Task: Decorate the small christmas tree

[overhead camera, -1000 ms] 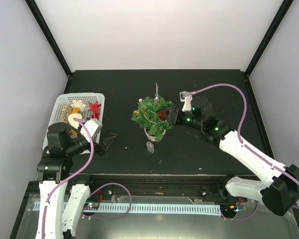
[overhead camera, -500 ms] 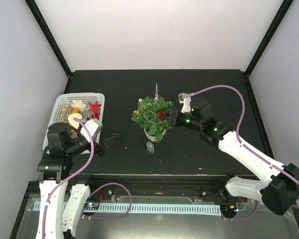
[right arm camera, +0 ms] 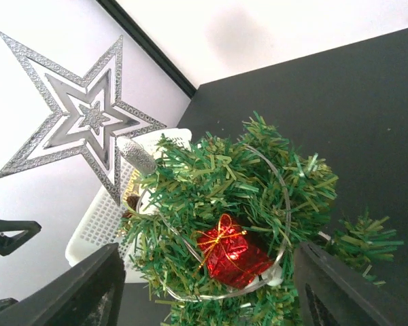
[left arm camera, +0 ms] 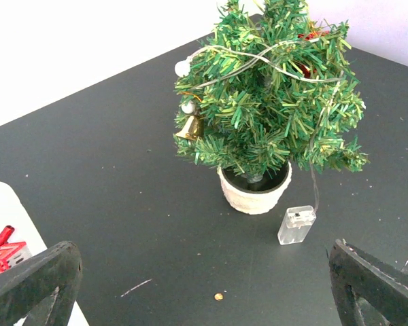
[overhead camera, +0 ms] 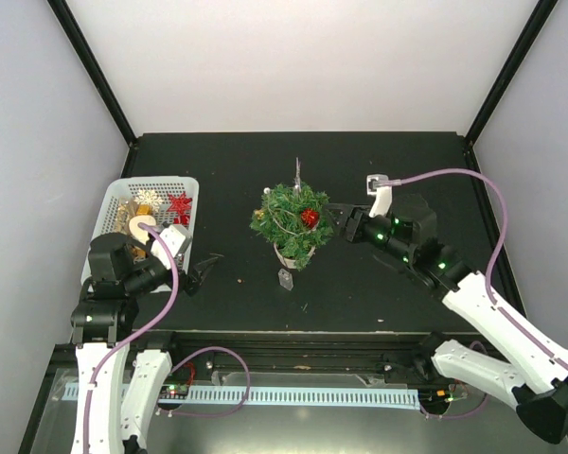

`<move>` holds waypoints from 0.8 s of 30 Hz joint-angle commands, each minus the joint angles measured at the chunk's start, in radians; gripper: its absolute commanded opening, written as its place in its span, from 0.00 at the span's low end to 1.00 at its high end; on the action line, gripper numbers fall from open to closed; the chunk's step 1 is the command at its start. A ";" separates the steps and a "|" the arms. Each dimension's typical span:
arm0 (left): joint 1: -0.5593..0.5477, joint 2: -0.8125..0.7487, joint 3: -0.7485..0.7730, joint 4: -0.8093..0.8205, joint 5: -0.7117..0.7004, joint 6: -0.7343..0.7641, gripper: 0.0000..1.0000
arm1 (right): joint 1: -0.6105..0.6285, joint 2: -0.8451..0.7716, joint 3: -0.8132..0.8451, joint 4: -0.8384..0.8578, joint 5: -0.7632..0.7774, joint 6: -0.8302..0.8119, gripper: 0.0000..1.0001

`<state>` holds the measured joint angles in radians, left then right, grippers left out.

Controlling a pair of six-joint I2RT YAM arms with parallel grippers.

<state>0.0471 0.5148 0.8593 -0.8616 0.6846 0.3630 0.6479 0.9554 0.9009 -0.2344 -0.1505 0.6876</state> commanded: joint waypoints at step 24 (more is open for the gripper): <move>0.058 0.057 0.378 -0.400 -0.045 0.157 0.99 | -0.005 -0.388 0.356 -0.669 0.122 -0.391 1.00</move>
<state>0.0975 0.5884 1.1439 -1.0649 0.6029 0.4599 0.6479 0.5930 1.2007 -0.7750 -0.0494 0.3466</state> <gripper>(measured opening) 0.989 0.999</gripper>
